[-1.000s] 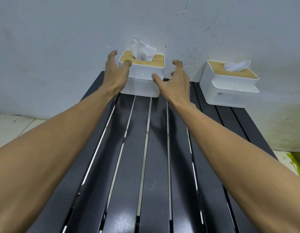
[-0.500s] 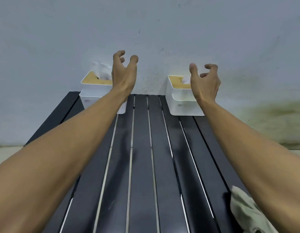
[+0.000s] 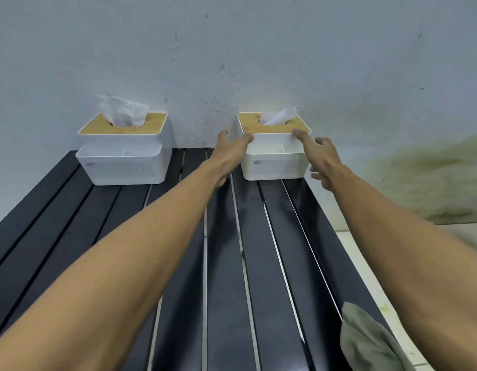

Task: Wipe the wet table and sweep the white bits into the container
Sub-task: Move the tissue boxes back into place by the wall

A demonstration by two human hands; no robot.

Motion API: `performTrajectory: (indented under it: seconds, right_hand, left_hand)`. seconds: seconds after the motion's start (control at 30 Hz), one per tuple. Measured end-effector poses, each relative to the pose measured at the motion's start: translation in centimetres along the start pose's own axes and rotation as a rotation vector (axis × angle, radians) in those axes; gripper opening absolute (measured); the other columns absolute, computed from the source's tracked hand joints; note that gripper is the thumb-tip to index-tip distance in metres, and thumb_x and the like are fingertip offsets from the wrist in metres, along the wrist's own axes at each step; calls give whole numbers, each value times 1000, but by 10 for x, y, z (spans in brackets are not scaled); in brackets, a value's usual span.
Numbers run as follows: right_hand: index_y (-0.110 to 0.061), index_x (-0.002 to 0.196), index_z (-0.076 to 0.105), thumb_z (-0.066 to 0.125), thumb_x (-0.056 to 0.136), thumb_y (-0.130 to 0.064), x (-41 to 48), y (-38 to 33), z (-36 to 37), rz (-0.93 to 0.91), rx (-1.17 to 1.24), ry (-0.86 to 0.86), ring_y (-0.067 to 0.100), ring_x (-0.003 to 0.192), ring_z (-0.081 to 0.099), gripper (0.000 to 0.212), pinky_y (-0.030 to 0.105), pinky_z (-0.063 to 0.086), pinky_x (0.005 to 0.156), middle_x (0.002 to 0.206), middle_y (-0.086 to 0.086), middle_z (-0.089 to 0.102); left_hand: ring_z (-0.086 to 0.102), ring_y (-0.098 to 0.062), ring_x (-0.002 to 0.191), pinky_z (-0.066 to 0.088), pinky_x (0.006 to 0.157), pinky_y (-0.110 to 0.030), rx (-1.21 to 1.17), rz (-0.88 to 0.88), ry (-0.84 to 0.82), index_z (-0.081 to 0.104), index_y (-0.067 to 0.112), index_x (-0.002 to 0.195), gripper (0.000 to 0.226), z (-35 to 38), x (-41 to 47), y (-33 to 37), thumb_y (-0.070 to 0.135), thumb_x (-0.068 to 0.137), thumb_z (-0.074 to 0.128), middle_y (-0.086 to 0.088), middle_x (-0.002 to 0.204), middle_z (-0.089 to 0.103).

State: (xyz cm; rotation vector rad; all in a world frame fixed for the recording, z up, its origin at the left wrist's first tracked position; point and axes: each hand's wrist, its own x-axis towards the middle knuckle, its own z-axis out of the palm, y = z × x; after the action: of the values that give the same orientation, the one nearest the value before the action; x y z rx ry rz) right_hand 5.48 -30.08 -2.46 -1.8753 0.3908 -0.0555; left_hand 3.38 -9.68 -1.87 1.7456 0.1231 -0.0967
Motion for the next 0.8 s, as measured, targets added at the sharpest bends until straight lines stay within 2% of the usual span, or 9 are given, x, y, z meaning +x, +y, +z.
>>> performTrajectory:
  seconds: [0.07,0.13,0.23,0.3,0.37,0.47,0.57,0.67,0.8]
  right_hand:
    - [-27,151,31,63,73,-75,3,4,3,-10,28,-76,31,130,48,97,53,40,110,148,1,43]
    - [-27,147,37,65,67,-77,5,5,7,-34,43,-130,27,126,52,98,52,42,109,142,-2,50]
    - [-27,137,47,68,59,-78,7,4,11,-73,58,-149,20,116,60,96,46,48,104,130,-5,60]
    - [-27,132,52,69,59,-76,6,4,14,-90,71,-146,17,112,62,90,44,50,102,124,-7,63]
    - [-28,129,54,69,59,-75,3,2,16,-100,88,-143,17,111,63,85,43,51,102,122,-8,65]
    - [-26,127,56,69,65,-71,-3,-1,22,-127,102,-145,17,112,63,78,40,51,99,120,-8,66]
    - [-26,129,54,69,69,-69,-11,-9,34,-184,115,-145,16,112,61,75,39,50,99,121,-8,64]
    - [-28,130,54,70,70,-68,-19,-19,50,-231,150,-165,15,111,63,74,42,52,99,121,-9,66]
    - [-31,133,53,70,63,-75,-27,-28,74,-233,162,-195,17,115,62,85,46,50,102,126,-9,64]
  left_hand:
    - [46,-9,98,36,87,-31,-36,-17,-25,17,20,152,65,6,1,-3,37,98,49,5,130,41]
    - [43,-1,80,37,80,-29,-45,-32,-48,24,23,148,57,11,2,-4,39,98,46,8,124,43]
    - [55,-3,95,42,80,-27,-55,-13,-93,35,27,142,58,16,1,-1,48,90,49,12,125,53]
    - [61,-12,108,49,91,-33,-73,-9,-99,40,29,137,66,19,3,-2,55,77,52,9,125,60]
    - [63,-15,108,51,94,-38,-106,-5,-107,43,30,133,67,17,6,-3,56,72,52,6,123,62]
    - [64,-15,107,52,81,-31,-142,1,-112,46,29,130,60,10,0,0,53,75,49,4,123,63]
    - [64,-15,108,53,88,-35,-162,34,-66,50,31,127,60,-5,-4,-2,56,72,53,4,122,64]
    - [63,-15,108,53,90,-35,-164,101,-14,50,33,126,49,-25,-8,-2,51,81,50,5,121,64]
    - [62,-16,109,50,96,-40,-163,136,42,52,35,123,45,-53,-8,-6,51,81,49,6,120,64]
